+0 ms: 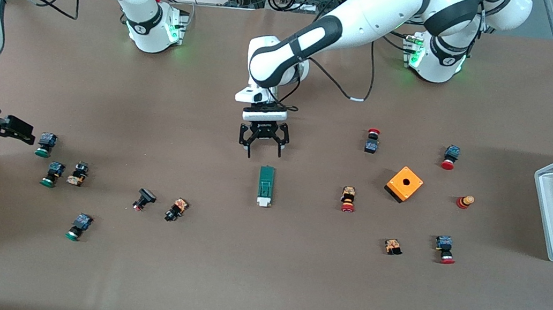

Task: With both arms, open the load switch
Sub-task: 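Bring the right gripper above the white lever while the left gripper holds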

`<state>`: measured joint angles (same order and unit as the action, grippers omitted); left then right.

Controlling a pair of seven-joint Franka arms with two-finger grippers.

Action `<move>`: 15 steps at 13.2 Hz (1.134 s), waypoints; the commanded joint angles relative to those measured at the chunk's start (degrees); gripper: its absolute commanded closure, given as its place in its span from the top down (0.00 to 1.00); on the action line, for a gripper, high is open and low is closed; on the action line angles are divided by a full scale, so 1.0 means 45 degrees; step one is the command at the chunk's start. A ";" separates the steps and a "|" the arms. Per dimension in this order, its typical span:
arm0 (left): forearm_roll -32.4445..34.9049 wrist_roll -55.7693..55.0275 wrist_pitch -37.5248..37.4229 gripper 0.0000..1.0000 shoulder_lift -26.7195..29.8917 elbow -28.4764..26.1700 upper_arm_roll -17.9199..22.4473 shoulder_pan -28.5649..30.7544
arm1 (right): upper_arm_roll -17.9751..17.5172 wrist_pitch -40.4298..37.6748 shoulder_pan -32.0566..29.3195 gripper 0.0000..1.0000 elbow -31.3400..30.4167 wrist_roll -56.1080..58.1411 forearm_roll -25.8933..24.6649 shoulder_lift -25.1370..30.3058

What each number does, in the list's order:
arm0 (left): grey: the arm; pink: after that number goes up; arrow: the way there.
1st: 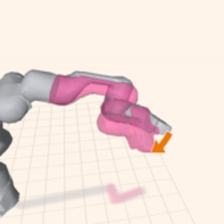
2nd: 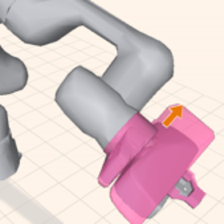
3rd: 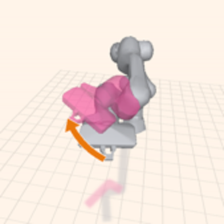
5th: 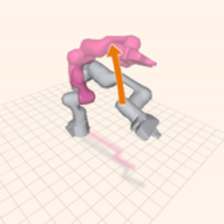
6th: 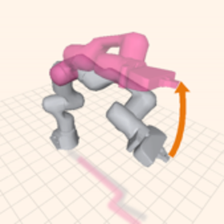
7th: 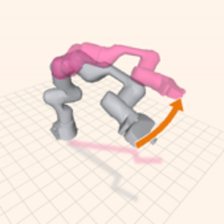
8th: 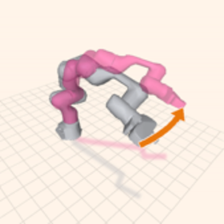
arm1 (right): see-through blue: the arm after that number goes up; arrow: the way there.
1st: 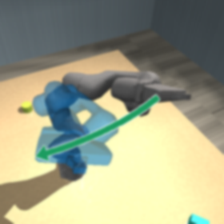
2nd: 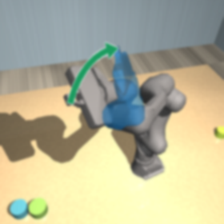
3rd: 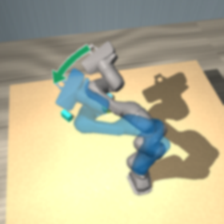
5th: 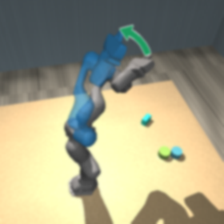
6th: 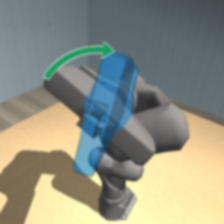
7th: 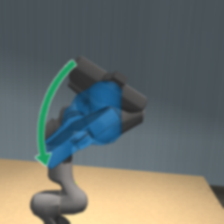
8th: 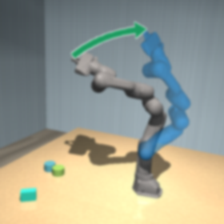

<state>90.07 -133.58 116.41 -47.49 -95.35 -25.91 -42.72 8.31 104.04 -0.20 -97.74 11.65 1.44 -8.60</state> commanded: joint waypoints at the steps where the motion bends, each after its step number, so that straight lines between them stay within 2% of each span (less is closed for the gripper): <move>1: 0.0685 -0.0335 -0.0768 1.00 -0.0635 0.0426 0.0172 -0.0485 | -0.0010 0.0005 0.0064 1.00 0.0431 -0.0107 0.0324 -0.0587; 6: 0.1760 -0.0782 -0.1493 1.00 -0.1475 0.0738 0.0270 -0.0604 | -0.0128 -0.0132 0.1212 1.00 0.1251 -0.2682 0.0811 -0.1486; 9: 0.1879 -0.1134 -0.1747 1.00 -0.1808 0.1342 0.0679 -0.1051 | -0.0167 -0.0268 0.1935 1.00 0.1349 -0.5704 0.1007 -0.1701; 11: 0.1937 -0.1506 -0.1767 1.00 -0.2062 0.1695 0.0777 -0.1111 | -0.0089 -0.0365 0.2542 1.00 0.1349 -0.6686 0.1709 -0.1760; 15: 0.1937 -0.1585 -0.1786 1.00 -0.2257 0.1696 0.1012 -0.1501 | -0.0089 -0.0249 0.3442 1.00 0.1388 -1.0492 0.1692 -0.1818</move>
<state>97.70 -139.30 109.66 -56.07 -89.34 -22.47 -47.47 7.28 103.91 14.27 -93.77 -29.64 8.10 -15.40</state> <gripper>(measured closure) 0.000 0.000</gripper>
